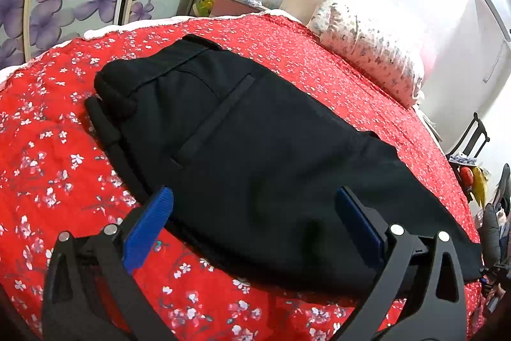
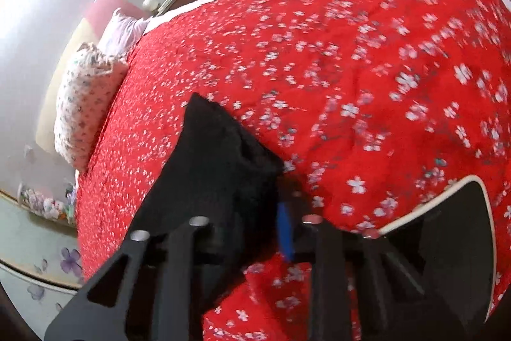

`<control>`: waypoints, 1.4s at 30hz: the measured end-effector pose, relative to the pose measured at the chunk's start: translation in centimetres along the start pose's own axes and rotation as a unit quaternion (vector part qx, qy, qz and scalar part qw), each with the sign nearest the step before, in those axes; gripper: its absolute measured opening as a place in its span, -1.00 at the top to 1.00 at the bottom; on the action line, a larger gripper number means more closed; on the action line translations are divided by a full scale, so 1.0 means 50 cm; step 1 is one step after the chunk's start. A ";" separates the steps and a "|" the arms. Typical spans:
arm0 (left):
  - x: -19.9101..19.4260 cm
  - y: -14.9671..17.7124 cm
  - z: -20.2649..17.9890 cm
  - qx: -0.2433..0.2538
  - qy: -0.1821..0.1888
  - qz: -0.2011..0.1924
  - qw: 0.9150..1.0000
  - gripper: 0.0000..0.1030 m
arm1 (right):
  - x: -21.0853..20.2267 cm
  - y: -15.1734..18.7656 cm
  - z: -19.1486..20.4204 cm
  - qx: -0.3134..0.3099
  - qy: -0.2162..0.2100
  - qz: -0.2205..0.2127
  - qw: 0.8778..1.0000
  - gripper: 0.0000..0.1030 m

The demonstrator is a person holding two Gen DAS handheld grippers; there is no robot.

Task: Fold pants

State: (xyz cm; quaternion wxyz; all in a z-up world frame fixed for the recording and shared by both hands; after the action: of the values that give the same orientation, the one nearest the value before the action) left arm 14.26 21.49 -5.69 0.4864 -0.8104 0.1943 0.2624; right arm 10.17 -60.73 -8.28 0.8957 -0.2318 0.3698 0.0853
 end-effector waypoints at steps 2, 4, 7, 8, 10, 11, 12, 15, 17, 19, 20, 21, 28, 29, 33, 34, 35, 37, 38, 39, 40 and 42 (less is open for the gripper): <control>-0.001 0.001 0.002 -0.004 0.005 -0.002 1.000 -0.96 | -0.009 0.004 -0.010 0.020 -0.026 -0.002 0.999 0.77; -0.003 0.001 0.006 -0.009 0.012 -0.005 1.000 -0.96 | -0.022 0.008 0.003 0.008 -0.034 -0.015 0.999 0.79; -0.005 0.002 0.009 -0.016 0.022 -0.009 1.000 -0.96 | -0.044 0.014 0.031 -0.006 -0.059 -0.031 0.998 0.80; -0.007 0.003 0.012 -0.018 0.025 -0.011 0.999 -0.96 | -0.049 0.013 0.046 -0.010 -0.069 -0.035 0.997 0.80; -0.008 0.003 0.015 -0.022 0.031 -0.014 0.999 -0.96 | -0.068 0.020 0.090 -0.032 -0.092 -0.039 0.995 0.80; -0.010 0.003 0.016 -0.023 0.033 -0.015 0.999 -0.96 | -0.071 0.025 0.112 -0.040 -0.099 -0.038 0.994 0.80; -0.010 0.003 0.017 -0.024 0.034 -0.016 0.999 -0.96 | -0.079 0.031 0.139 -0.051 -0.111 -0.036 0.992 0.80; -0.011 0.004 0.018 -0.024 0.035 -0.017 0.999 -0.96 | -0.096 0.065 0.229 -0.089 -0.144 -0.025 0.985 0.80; -0.011 0.004 0.018 -0.024 0.035 -0.017 0.999 -0.96 | -0.099 0.088 0.277 -0.108 -0.161 -0.016 0.981 0.80; -0.010 0.004 0.018 -0.024 0.034 -0.017 0.999 -0.97 | -0.099 0.126 0.337 -0.137 -0.179 0.000 0.974 0.80; -0.011 0.004 0.018 -0.024 0.034 -0.017 0.999 -0.97 | -0.097 0.143 0.362 -0.149 -0.185 0.007 0.971 0.80; -0.011 0.004 0.017 -0.023 0.033 -0.017 0.999 -0.97 | -0.093 0.170 0.395 -0.166 -0.191 0.018 0.967 0.80; -0.010 0.001 0.015 -0.017 0.026 -0.016 0.999 -0.97 | -0.041 0.306 0.497 -0.224 -0.194 0.087 0.951 0.80; -0.010 0.001 0.014 -0.016 0.025 -0.016 0.999 -0.97 | -0.035 0.319 0.498 -0.227 -0.191 0.094 0.950 0.80; -0.010 0.002 0.013 -0.017 0.026 -0.017 0.999 -0.97 | -0.013 0.365 0.503 -0.228 -0.176 0.120 0.950 0.80; -0.010 0.001 0.013 -0.017 0.026 -0.017 0.999 -0.97 | -0.010 0.372 0.504 -0.228 -0.174 0.123 0.950 0.80; -0.010 0.002 0.013 -0.017 0.026 -0.017 0.999 -0.97 | -0.007 0.377 0.505 -0.227 -0.172 0.126 0.950 0.80; -0.010 0.002 0.013 -0.017 0.026 -0.017 0.999 -0.97 | -0.001 0.389 0.514 -0.227 -0.169 0.133 0.950 0.80; -0.010 0.001 0.013 -0.017 0.027 -0.017 0.999 -0.97 | 0.001 0.393 0.516 -0.227 -0.169 0.135 0.950 0.80; -0.010 0.002 0.013 -0.017 0.026 -0.017 0.999 -0.97 | 0.002 0.401 0.522 -0.226 -0.170 0.138 0.949 0.80; -0.010 0.002 0.013 -0.017 0.026 -0.017 0.999 -0.97 | 0.003 0.410 0.529 -0.225 -0.172 0.140 0.949 0.80; -0.010 0.002 0.012 -0.017 0.026 -0.017 0.999 -0.97 | 0.008 0.422 0.540 -0.224 -0.176 0.145 0.947 0.80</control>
State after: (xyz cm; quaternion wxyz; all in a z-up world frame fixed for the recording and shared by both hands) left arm 13.70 22.00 -5.68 0.4716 -0.8284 0.1889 0.2359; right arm 20.44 -29.27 0.73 0.8493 -0.3516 0.2074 0.3347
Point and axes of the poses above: each gripper's, at about its wrist camera, not at the fingertips, and x roughly the way its jaws point, z to its left, y to its underside, the point moved 2 cm from there along x, roughly the way its jaws point
